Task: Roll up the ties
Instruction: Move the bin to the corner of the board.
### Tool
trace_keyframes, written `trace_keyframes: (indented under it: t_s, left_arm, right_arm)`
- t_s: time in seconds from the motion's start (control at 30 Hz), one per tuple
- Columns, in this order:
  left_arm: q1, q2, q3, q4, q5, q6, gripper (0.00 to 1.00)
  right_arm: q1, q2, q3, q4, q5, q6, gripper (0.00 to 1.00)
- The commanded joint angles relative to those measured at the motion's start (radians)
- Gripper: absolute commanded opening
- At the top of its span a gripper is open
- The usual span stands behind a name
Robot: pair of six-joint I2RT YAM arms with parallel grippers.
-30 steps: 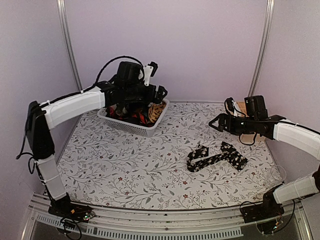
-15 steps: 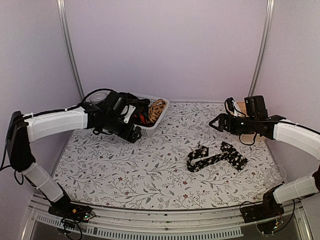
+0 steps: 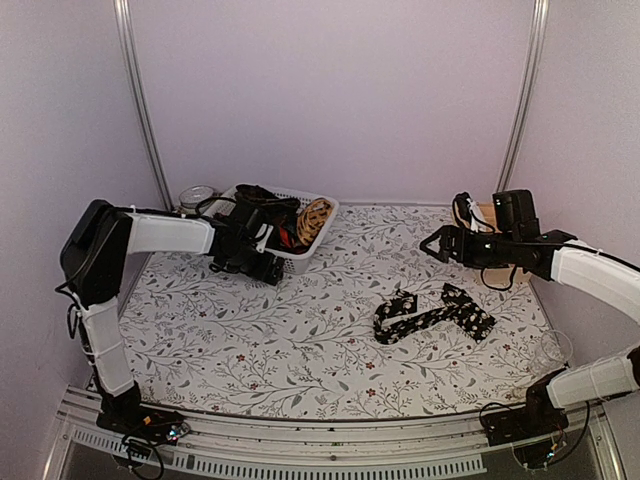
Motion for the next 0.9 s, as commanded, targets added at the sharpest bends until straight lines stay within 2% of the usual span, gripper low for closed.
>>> trace_keyframes:
  t_s: [0.0,0.1,0.37,0.53,0.73,0.87]
  left_arm:
    - [0.015,0.075,0.082,0.126,-0.018,0.016,0.96]
    - [0.015,0.154,0.161,0.167,-0.020,0.030,0.96]
    - [0.017,0.360,0.428,0.147,-0.115,0.079,0.96]
    - [0.016,0.435,0.526,0.159,-0.052,0.050,0.97]
    - [0.012,0.462,0.540,0.298,0.072,-0.001,1.00]
    - [0.007,0.413,0.522,0.254,0.159,-0.038,1.00]
  right_arm:
    - [0.007,-0.066,-0.006,-0.009,0.011,-0.010,1.00]
    - [0.006,-0.063,-0.010,-0.007,0.018,-0.012,1.00]
    - [0.006,-0.052,-0.023,-0.002,0.019,-0.009,1.00]
    - [0.007,-0.051,-0.027,0.001,0.028,-0.008,1.00]
    - [0.007,-0.047,-0.035,0.014,0.030,0.004,1.00]
    - [0.006,-0.063,-0.029,-0.014,0.047,-0.004,1.00]
